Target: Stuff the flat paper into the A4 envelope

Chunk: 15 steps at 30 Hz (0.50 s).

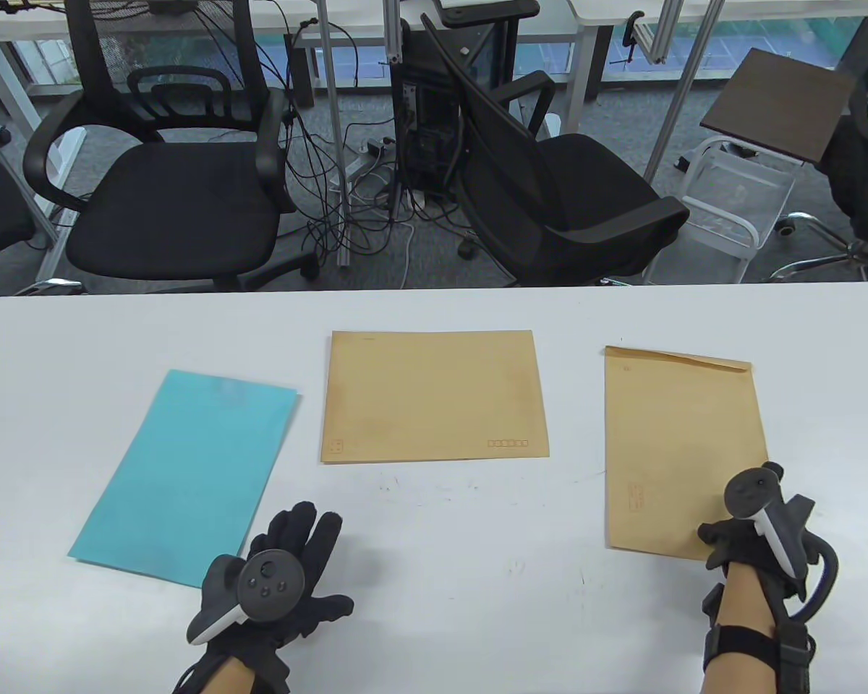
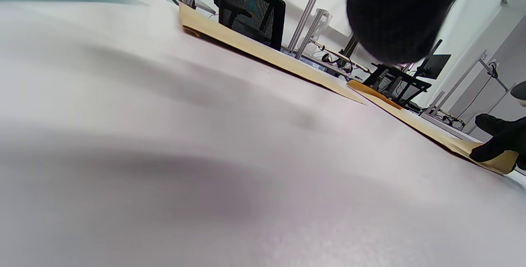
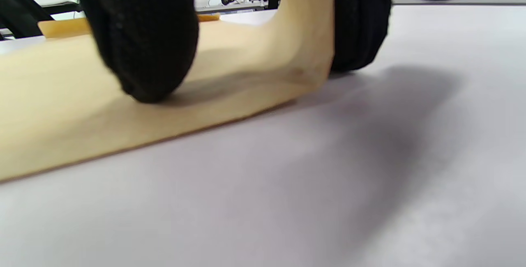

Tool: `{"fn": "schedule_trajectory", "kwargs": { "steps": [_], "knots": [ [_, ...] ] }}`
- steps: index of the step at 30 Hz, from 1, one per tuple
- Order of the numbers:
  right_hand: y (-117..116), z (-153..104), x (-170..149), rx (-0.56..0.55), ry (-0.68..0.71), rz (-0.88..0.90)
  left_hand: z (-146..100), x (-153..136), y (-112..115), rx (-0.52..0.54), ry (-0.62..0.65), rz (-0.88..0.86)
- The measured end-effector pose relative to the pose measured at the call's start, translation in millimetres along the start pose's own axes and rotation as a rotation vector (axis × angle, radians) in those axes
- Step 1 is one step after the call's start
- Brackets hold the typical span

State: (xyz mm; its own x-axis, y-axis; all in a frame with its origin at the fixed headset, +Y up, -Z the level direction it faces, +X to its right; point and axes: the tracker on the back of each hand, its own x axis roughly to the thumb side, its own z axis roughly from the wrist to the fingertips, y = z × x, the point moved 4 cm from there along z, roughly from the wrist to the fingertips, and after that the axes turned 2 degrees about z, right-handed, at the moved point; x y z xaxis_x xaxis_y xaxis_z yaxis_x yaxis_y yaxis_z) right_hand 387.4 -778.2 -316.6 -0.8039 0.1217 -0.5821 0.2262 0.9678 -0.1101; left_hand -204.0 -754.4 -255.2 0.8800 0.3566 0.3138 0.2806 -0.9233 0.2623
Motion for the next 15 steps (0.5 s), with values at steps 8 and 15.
{"fn": "schedule_trajectory", "kwargs": {
  "steps": [8,15],
  "knots": [
    [8.5,-8.2,-4.5,-0.175,-0.059,0.13,-0.3,-1.1,-1.1,0.019,-0.003,-0.008],
    [28.3,-24.1,-5.7,-0.304,-0.017,0.342,-0.7,-0.3,-1.2,0.023,0.004,-0.031]
  ]
}}
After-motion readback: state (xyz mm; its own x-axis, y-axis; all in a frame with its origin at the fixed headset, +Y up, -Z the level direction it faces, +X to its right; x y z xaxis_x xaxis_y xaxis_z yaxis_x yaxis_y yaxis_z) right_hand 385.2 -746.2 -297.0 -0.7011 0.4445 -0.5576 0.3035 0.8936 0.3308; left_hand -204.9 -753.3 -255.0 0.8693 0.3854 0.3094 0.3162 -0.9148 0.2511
